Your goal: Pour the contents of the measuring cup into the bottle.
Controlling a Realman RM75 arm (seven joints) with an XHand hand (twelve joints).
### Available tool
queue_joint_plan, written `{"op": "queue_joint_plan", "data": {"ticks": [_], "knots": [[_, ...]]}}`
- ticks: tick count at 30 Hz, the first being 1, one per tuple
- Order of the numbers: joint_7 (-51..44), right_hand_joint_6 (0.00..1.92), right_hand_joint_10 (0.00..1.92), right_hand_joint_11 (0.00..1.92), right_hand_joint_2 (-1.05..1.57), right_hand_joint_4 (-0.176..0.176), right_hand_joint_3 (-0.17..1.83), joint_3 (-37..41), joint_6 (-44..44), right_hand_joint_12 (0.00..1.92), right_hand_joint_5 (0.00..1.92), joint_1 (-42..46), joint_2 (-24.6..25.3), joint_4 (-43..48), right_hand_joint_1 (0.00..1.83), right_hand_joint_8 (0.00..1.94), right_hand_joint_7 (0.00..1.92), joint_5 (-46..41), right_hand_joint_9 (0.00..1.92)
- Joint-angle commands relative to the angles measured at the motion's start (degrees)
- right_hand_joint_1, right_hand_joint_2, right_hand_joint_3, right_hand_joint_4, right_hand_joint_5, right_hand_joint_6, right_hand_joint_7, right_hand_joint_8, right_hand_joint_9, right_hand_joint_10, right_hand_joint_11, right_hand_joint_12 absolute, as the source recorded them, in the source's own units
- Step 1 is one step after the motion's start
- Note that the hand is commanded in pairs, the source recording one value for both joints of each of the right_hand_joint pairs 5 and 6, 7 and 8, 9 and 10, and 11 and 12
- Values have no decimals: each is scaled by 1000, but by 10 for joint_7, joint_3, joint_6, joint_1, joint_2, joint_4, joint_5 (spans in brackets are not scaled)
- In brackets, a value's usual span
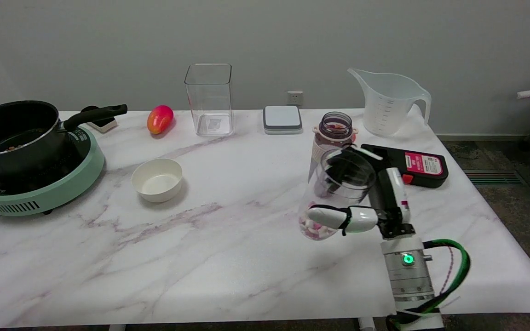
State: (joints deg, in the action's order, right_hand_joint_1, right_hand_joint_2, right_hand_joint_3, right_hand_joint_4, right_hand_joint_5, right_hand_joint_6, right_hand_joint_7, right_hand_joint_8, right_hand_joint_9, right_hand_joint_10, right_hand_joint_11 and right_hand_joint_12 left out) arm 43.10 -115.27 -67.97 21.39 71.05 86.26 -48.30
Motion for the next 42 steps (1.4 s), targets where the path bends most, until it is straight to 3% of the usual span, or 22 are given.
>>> {"op": "queue_joint_plan", "data": {"ticks": [1, 5, 12, 17, 26, 32, 42], "knots": [[-179, 1920, 1718, 1436, 1571, 0, 231, 26, -94, 1436, 1920, 37, -124, 153, 1249, 1898, 1898, -126, 1718], [-208, 1920, 1718, 1439, 1571, 0, 219, 64, -88, 1439, 1920, 23, -173, 185, 1248, 1897, 1897, -179, 1718], [-248, 1920, 1721, 1454, 1571, 0, 209, 157, -30, 1454, 1920, -1, -193, 195, 1258, 1901, 1901, -259, 1721], [-279, 1920, 1726, 1467, 1571, 0, 207, 261, 98, 1467, 1920, -10, -192, 191, 1265, 1904, 1904, -313, 1726], [-279, 1920, 1703, 1447, 1571, 0, 218, 453, 359, 1447, 1920, -34, -202, 142, 1258, 1891, 1891, -331, 1703], [-279, 1920, 1670, 1420, 1571, 0, 228, 464, 405, 1420, 1920, -76, -222, 93, 1248, 1874, 1874, -320, 1670], [-279, 1920, 1618, 1371, 1427, 0, 285, 425, 375, 1371, 1920, -110, -232, 44, 1327, 1840, 1840, -191, 1618]]}}
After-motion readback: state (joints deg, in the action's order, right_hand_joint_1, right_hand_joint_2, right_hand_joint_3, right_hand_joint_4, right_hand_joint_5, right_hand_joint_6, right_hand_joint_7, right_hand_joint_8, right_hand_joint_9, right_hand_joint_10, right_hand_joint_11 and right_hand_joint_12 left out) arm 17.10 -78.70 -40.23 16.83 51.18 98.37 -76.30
